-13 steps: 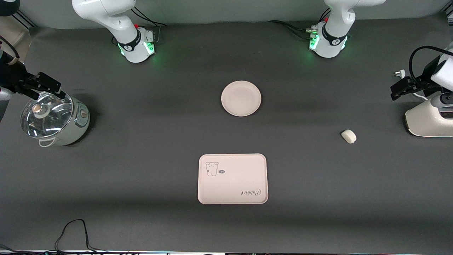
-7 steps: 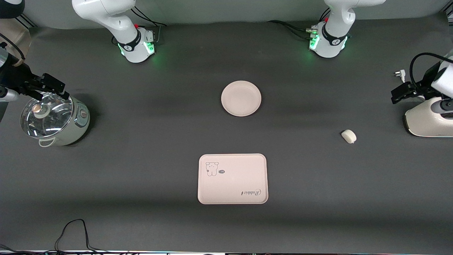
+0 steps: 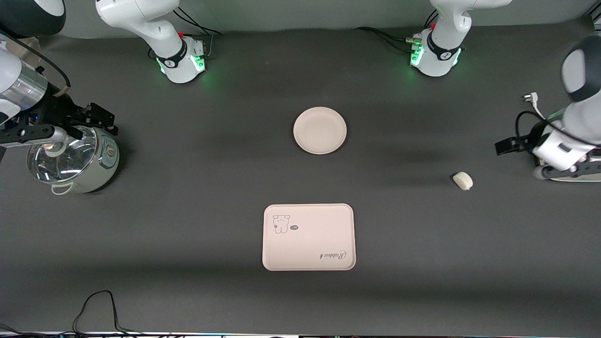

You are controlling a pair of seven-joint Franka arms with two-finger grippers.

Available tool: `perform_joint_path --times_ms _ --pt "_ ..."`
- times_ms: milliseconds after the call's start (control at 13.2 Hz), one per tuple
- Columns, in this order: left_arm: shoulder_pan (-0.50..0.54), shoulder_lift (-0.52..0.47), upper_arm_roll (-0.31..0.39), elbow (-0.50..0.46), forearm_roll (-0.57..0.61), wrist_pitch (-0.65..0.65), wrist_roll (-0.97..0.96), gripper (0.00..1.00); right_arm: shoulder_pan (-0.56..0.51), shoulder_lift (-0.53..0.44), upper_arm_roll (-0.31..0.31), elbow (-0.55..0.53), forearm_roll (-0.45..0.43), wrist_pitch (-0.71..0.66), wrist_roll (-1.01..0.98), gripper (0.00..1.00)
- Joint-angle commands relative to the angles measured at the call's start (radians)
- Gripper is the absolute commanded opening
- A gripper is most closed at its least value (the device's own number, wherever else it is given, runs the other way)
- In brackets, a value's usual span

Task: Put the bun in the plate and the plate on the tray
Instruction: 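Move the left gripper down toward the small white bun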

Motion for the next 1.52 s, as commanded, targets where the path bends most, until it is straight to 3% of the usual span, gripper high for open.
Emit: perform_joint_path --times_ms 0,379,607,910,1137,1441 --pt "0.02 0.032 0.002 -0.174 -0.04 0.218 0.002 1.0 0.026 0.021 0.002 0.031 0.007 -0.025 -0.009 0.99" --pt "0.043 0.253 0.002 -0.179 -0.046 0.432 0.001 1.0 0.043 0.034 0.005 0.031 0.018 -0.022 -0.009 1.0" --pt "0.037 0.326 0.0 -0.173 -0.127 0.498 -0.005 1.0 0.043 0.042 0.007 0.031 0.018 -0.018 -0.009 1.0" --pt "0.033 0.375 0.0 -0.173 -0.13 0.552 -0.005 1.0 0.043 0.045 0.008 0.033 0.024 -0.01 -0.009 1.0" --pt "0.031 0.384 0.0 -0.173 -0.13 0.557 -0.005 1.0 0.044 0.061 0.008 0.039 0.149 0.018 -0.01 1.0" --pt "0.031 0.384 0.0 -0.173 -0.13 0.557 -0.005 0.95 0.043 0.129 0.051 0.126 0.156 -0.014 -0.01 1.0"
